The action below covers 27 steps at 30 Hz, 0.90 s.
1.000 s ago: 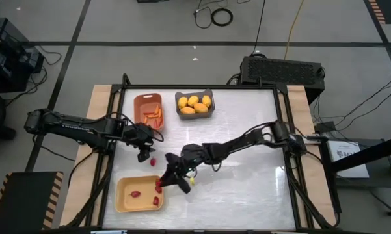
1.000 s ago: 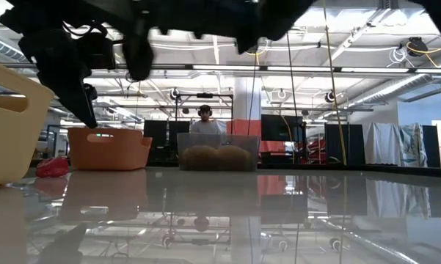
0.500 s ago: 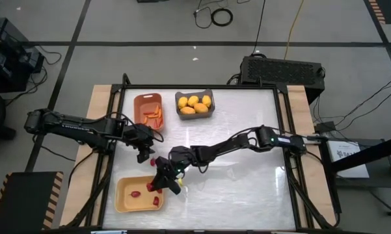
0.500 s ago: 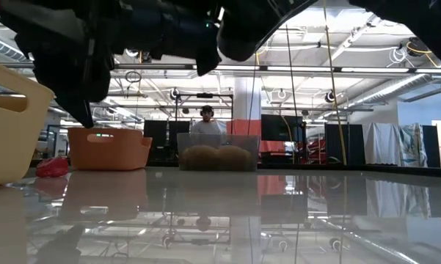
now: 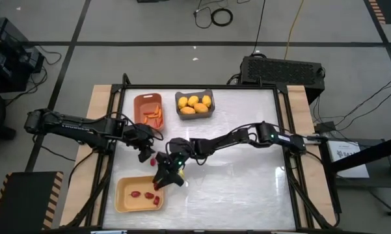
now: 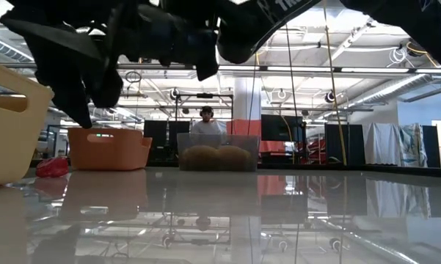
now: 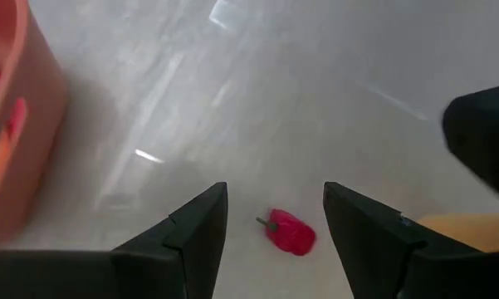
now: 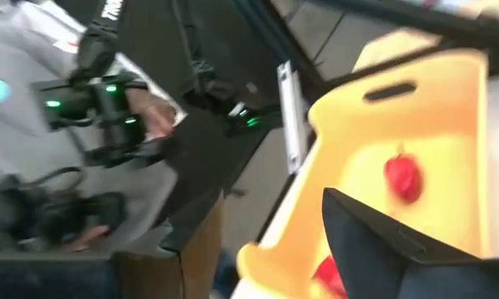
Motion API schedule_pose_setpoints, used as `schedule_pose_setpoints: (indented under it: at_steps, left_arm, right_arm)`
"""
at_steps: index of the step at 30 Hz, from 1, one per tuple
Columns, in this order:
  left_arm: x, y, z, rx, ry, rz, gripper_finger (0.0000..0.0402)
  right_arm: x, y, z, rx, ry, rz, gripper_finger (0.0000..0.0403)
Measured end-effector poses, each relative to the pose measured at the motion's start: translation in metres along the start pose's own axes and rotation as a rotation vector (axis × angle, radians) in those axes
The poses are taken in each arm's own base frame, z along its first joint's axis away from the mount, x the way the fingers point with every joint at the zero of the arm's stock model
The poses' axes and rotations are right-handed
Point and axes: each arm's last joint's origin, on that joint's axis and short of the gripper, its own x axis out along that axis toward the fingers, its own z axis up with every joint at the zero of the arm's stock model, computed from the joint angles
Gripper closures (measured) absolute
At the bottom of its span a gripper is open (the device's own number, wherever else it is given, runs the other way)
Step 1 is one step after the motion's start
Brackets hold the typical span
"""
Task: Sort produce into baskets
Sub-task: Put the red chili pepper into the yellow bin
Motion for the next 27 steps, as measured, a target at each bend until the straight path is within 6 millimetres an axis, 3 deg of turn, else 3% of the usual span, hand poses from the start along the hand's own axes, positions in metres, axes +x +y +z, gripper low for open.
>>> schedule_pose_setpoints:
  at_steps: [13,19,27]
  left_arm:
    - [0.003,-0.007,-0.004,-0.420,0.048,-0.031,0.0195]
    - [0.012,-0.019,-0.012,-0.507,0.070,0.029,0.0195]
    - [0.029,-0.031,-0.024,-0.605,0.102,0.125,0.0194]
  right_arm:
    - [-0.028,-0.013,0.005,0.370,0.307,0.263,0.0207]
    - [-0.051,-0.007,0.014,0.320,0.346,0.188,0.0207]
    - [-0.108,0.019,0.026,0.185,0.461,-0.112,0.0207]
